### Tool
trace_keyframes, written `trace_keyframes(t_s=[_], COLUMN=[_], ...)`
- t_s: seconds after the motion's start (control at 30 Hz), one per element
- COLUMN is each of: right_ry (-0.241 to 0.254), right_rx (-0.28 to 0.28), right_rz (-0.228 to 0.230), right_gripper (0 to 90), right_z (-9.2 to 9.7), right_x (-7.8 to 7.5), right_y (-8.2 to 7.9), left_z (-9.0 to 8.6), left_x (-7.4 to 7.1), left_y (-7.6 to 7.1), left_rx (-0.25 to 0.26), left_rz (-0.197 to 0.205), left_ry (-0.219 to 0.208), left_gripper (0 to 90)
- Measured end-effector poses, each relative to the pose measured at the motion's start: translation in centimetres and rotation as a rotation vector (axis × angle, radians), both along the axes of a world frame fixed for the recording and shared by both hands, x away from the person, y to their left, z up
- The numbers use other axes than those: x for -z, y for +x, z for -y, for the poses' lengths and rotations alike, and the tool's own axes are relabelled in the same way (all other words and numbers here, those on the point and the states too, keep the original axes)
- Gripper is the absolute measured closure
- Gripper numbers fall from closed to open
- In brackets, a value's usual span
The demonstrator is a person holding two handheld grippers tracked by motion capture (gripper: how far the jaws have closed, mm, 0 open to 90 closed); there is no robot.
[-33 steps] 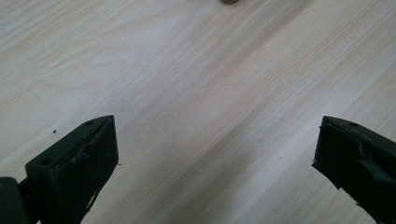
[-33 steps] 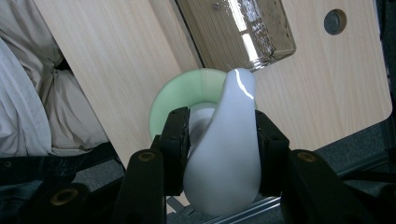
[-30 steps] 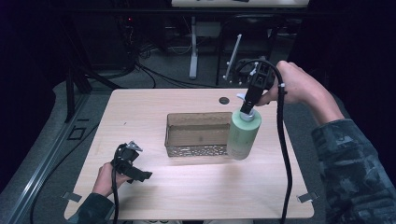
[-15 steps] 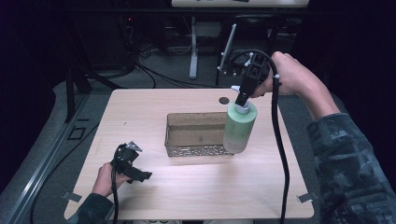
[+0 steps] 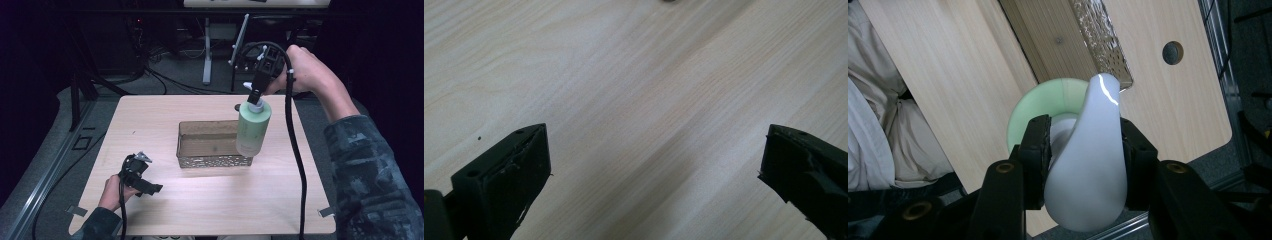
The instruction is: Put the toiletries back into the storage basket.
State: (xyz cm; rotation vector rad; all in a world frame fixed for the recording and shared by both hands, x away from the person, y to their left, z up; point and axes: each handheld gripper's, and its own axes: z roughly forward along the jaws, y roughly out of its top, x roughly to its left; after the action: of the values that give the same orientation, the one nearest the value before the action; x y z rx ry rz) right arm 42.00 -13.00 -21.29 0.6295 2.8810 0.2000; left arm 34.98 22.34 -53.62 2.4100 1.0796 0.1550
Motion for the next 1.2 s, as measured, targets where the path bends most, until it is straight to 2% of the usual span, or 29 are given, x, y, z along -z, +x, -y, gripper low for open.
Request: trace_keyframes(t_s=[0.57, 0.8, 1.2], right_ry=[0.009, 0.028, 0.032], right_rx=[0.021, 0.056, 0.052], right_rz=[0.017, 0.032, 0.030], right_gripper=[62.8, 62.7, 62.7], right_z=[-0.8, -1.0, -1.8], right_x=[0.2, 0.9, 1.7], right_y=[2.0, 2.6, 3.4], left_z=[-0.2, -0.2, -0.3], left_x=[0.1, 0.0, 0.1], left_y=[0.0, 0.0, 0.0], left_rx=[-0.006, -0.002, -0.006], left_rz=[-0.006, -0.004, -0.005], left_ry=[-0.006, -0.004, -0.009], left_gripper=[0.0, 0.0, 0.0])
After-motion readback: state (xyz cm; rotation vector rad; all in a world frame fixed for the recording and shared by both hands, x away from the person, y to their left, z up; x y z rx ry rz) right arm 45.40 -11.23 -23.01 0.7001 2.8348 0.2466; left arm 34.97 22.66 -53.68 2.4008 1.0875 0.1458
